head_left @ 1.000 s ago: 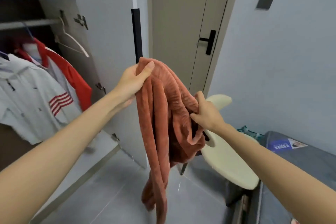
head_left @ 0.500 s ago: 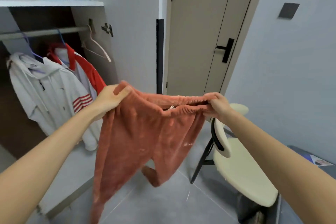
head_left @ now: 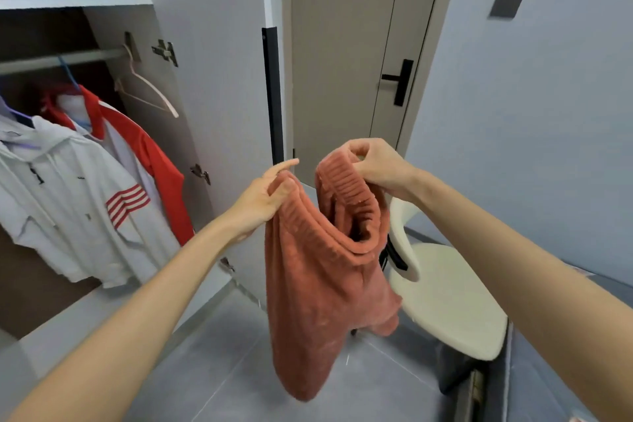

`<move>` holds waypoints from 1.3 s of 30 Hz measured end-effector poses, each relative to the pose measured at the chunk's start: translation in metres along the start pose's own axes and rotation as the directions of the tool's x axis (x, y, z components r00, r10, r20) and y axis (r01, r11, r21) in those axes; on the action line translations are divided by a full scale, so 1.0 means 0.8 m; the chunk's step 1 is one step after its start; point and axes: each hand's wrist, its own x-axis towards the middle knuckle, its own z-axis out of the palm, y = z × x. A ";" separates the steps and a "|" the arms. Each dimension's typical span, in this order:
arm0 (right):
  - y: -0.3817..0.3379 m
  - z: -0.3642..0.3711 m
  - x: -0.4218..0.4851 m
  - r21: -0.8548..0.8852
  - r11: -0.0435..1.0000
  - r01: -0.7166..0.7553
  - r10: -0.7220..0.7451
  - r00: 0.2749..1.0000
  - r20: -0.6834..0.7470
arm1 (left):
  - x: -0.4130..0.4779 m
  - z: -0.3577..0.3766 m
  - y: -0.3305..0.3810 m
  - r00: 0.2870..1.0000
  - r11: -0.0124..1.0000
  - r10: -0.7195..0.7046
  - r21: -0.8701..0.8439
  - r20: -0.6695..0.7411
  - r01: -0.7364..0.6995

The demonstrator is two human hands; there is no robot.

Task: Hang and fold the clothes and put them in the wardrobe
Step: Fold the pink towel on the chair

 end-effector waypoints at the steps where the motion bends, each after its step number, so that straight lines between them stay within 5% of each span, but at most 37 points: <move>1: -0.005 -0.002 -0.002 -0.051 0.999 0.013 -0.014 1.000 -0.012 | 0.006 0.009 0.000 1.000 0.999 0.001 -0.046 0.020 -0.001; 5: -0.008 -0.010 -0.016 -0.347 0.937 0.037 -0.079 0.991 -0.108 | 0.029 0.042 -0.002 0.998 0.998 -0.014 -0.053 0.056 0.017; 9: 0.008 -0.024 -0.035 -0.434 0.901 0.012 -0.093 0.982 -0.167 | 0.044 0.072 -0.011 0.988 1.000 0.011 -0.025 0.154 -0.007; 14: 0.026 -0.040 -0.069 -0.200 0.977 -0.070 0.015 0.965 -0.261 | 0.053 0.098 -0.027 1.000 0.994 0.004 -0.113 -0.009 -0.005; 19: 0.062 -0.041 -0.115 -0.309 0.937 -0.161 0.225 0.957 0.184 | 0.058 0.105 -0.031 1.000 0.987 0.008 -0.163 -0.017 -0.011; 21: 0.084 -0.033 -0.123 -0.378 0.913 -0.152 0.228 0.959 0.165 | 0.059 0.105 -0.025 1.000 0.981 0.011 -0.193 -0.021 -0.015; 26: 0.101 -0.017 -0.118 -0.186 0.982 -0.018 0.024 0.999 0.027 | 0.058 0.102 -0.006 0.997 0.984 0.066 -0.166 0.027 -0.061; 29: 0.100 -0.019 -0.112 -0.073 0.995 -0.070 0.073 0.996 0.050 | 0.058 0.098 0.005 0.996 0.979 0.091 -0.182 0.018 -0.086; 34: 0.090 -0.036 -0.107 -0.261 0.952 -0.163 0.204 0.969 0.140 | 0.061 0.092 0.002 0.979 0.986 0.159 0.078 -0.124 -0.150; 39: 0.070 -0.054 -0.104 -0.505 0.863 0.020 -0.114 0.981 -0.156 | 0.067 0.070 -0.005 0.955 0.911 0.261 0.363 -0.139 -0.196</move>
